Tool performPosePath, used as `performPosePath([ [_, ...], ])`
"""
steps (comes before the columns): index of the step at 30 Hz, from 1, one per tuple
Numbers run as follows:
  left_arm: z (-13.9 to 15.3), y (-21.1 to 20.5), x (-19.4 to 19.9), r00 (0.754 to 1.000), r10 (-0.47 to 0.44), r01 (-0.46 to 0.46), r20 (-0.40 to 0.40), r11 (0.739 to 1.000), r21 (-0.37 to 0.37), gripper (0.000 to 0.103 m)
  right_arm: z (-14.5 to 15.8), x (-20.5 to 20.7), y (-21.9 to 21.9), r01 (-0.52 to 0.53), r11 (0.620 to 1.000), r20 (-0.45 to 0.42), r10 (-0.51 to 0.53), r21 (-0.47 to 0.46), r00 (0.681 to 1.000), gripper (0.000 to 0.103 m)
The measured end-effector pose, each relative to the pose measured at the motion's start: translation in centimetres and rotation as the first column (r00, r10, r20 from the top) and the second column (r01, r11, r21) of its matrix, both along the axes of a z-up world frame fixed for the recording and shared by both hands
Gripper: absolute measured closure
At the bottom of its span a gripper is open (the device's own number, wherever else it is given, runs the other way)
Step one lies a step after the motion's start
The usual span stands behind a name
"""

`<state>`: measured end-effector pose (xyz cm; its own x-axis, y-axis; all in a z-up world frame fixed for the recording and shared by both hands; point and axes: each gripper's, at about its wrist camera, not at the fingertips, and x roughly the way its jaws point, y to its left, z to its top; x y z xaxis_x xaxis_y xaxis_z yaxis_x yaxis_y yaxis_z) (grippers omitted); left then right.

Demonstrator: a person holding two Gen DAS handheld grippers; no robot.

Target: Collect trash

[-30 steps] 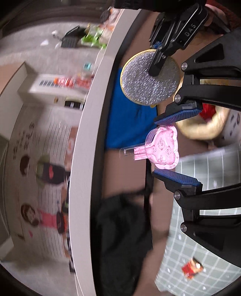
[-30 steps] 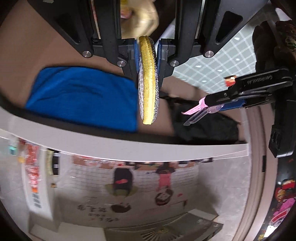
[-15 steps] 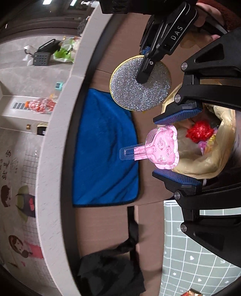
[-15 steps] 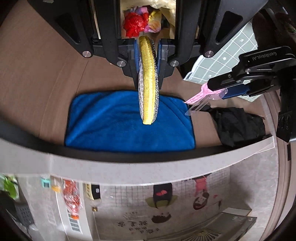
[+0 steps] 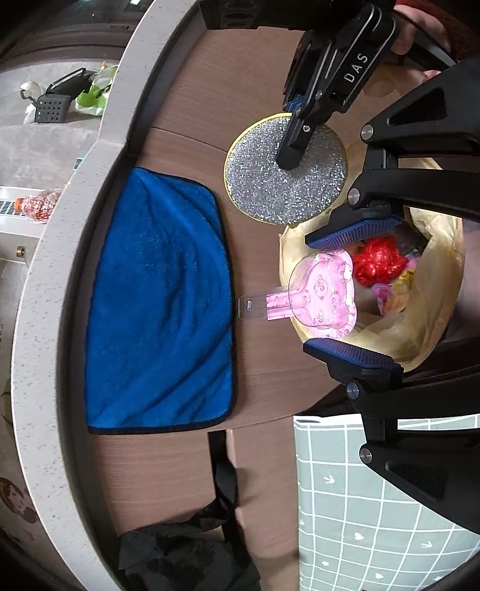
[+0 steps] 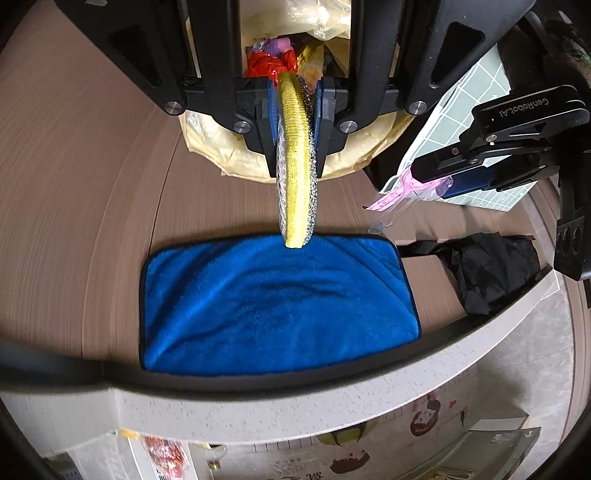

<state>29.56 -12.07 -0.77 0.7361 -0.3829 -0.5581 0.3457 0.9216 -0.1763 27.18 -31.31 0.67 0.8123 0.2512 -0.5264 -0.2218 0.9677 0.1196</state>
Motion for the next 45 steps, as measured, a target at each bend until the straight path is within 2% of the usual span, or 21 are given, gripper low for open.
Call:
performPosePath([
  [14,-1.7,-0.4,1.2,0.998,-0.022,0.021,-0.052,1.0,-0.014,0.052,-2.1,0.9,-0.5,0.012,1.0,-0.049,-0.012,0.011,0.999,0.089],
  [17,-2.1,-0.4,1.8,0.994,-0.082,0.077,-0.071,0.995,-0.059,0.051,-2.4,1.2,-0.9,0.019,0.999,-0.057,-0.016,0.037,0.998,0.088],
  [18,-2.3,-0.4,2.0,0.991,-0.095,0.089,-0.09,0.994,-0.07,0.05,-2.5,1.3,-1.0,0.025,0.999,-0.061,-0.022,0.043,0.998,0.082],
  [19,-2.5,-0.4,2.2,0.99,-0.096,0.089,-0.104,0.993,-0.077,0.049,-2.6,1.4,-1.1,0.032,0.998,-0.063,-0.029,0.045,0.998,0.07],
  [21,-2.8,0.0,2.5,0.989,-0.085,0.074,-0.124,0.993,-0.097,0.042,-2.7,1.5,-1.3,0.045,0.998,-0.065,-0.042,0.053,0.997,0.062],
  [26,-2.7,0.8,2.5,0.989,-0.06,0.045,-0.137,0.993,-0.108,0.038,-2.8,1.2,-1.3,0.049,0.998,-0.077,-0.045,0.047,0.996,0.062],
  [32,-2.0,2.3,1.7,0.993,0.008,-0.016,-0.115,0.997,-0.072,0.03,-2.6,0.5,-0.8,0.049,0.998,-0.08,-0.045,0.038,0.996,0.062],
  [45,-0.7,8.0,-1.4,0.99,0.113,-0.118,-0.09,0.992,-0.049,0.03,-0.9,-1.3,1.5,0.031,0.999,-0.055,-0.03,0.019,0.998,0.062],
])
